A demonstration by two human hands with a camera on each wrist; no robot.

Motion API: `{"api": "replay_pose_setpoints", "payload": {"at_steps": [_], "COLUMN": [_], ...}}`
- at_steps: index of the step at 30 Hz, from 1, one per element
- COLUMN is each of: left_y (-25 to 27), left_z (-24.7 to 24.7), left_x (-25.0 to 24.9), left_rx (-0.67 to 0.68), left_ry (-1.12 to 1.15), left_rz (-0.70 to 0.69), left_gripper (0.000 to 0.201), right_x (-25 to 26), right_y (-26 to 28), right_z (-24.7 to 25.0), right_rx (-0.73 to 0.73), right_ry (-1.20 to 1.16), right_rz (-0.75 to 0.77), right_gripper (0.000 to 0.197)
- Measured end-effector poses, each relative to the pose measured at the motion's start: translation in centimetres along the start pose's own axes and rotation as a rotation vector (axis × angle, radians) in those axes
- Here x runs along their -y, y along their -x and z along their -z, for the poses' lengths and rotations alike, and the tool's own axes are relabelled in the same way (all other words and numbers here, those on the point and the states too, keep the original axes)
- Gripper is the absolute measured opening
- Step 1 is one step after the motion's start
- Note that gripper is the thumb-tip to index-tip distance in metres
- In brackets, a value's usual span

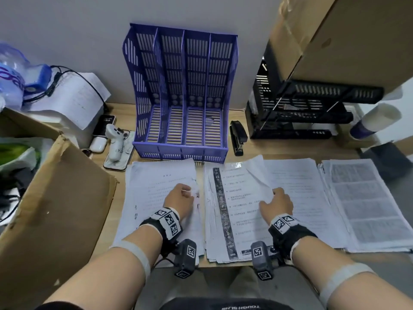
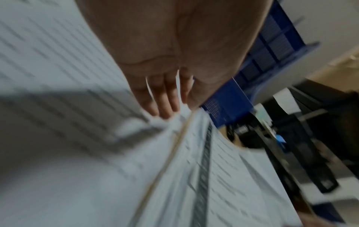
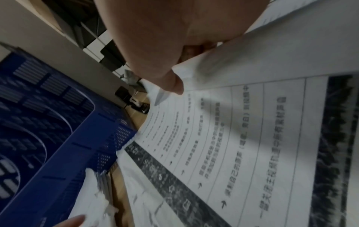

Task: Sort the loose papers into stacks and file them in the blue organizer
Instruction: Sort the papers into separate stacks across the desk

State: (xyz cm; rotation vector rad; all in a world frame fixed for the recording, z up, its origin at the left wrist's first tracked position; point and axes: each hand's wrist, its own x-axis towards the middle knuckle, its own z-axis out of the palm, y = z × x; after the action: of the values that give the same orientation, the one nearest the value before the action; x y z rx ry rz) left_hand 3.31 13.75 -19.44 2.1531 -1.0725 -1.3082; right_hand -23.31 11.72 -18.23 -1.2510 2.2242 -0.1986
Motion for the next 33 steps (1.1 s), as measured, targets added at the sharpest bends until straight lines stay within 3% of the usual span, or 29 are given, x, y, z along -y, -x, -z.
{"api": "replay_pose_setpoints", "payload": {"at_steps": [2,4,5,7,9,11,15,21,24,27,30,33], "left_y": [-0.3,-0.2,-0.1,0.3,0.6,0.9,1.2,1.5,1.3,1.2,1.5,2.3], "left_z": [2.5,4.9,5.8,7.1,7.6,7.9,8.4,8.3,8.0,7.2,5.8,3.8], "left_x": [1.7,3.8,4.8,6.5,7.6,8.3,9.2,9.1,7.9,6.2,3.6,0.3], "left_rx": [-0.198,-0.327,-0.352,-0.338,-0.326,-0.309,-0.225,-0.214,-0.215,-0.134,-0.003,0.093], "left_ry": [-0.083,-0.154,-0.191,-0.242,-0.266,-0.28,-0.236,-0.106,-0.026,0.11,0.241,0.185], "left_rz": [0.019,0.134,0.196,0.269,0.285,0.271,0.213,0.16,0.167,0.159,0.034,-0.081], "left_gripper": [0.033,0.041,0.046,0.05,0.045,0.036,0.036,0.033,0.051,0.069,0.054,0.038], "right_x": [1.0,2.4,3.3,5.1,6.6,7.9,8.3,7.4,6.8,6.4,5.7,4.4], "right_y": [0.8,1.5,1.8,2.8,4.4,5.9,6.7,6.4,5.6,4.9,4.4,4.4], "right_z": [-0.8,-1.5,-2.3,-4.1,-6.3,-8.1,-10.0,-9.1,-8.1,-6.1,-3.6,-1.1], "right_rx": [-0.154,-0.212,-0.131,0.203,0.525,0.653,0.51,0.344,0.329,0.364,0.381,0.376], "right_ry": [0.065,0.051,0.005,-0.087,-0.083,-0.009,0.139,-0.003,-0.14,-0.274,-0.378,-0.427], "right_rz": [0.009,0.128,0.182,0.235,0.269,0.306,0.351,0.371,0.35,0.318,0.28,0.216], "right_gripper": [0.051,0.046,0.039,0.025,0.027,0.031,0.025,0.014,0.023,0.019,0.015,0.026]}}
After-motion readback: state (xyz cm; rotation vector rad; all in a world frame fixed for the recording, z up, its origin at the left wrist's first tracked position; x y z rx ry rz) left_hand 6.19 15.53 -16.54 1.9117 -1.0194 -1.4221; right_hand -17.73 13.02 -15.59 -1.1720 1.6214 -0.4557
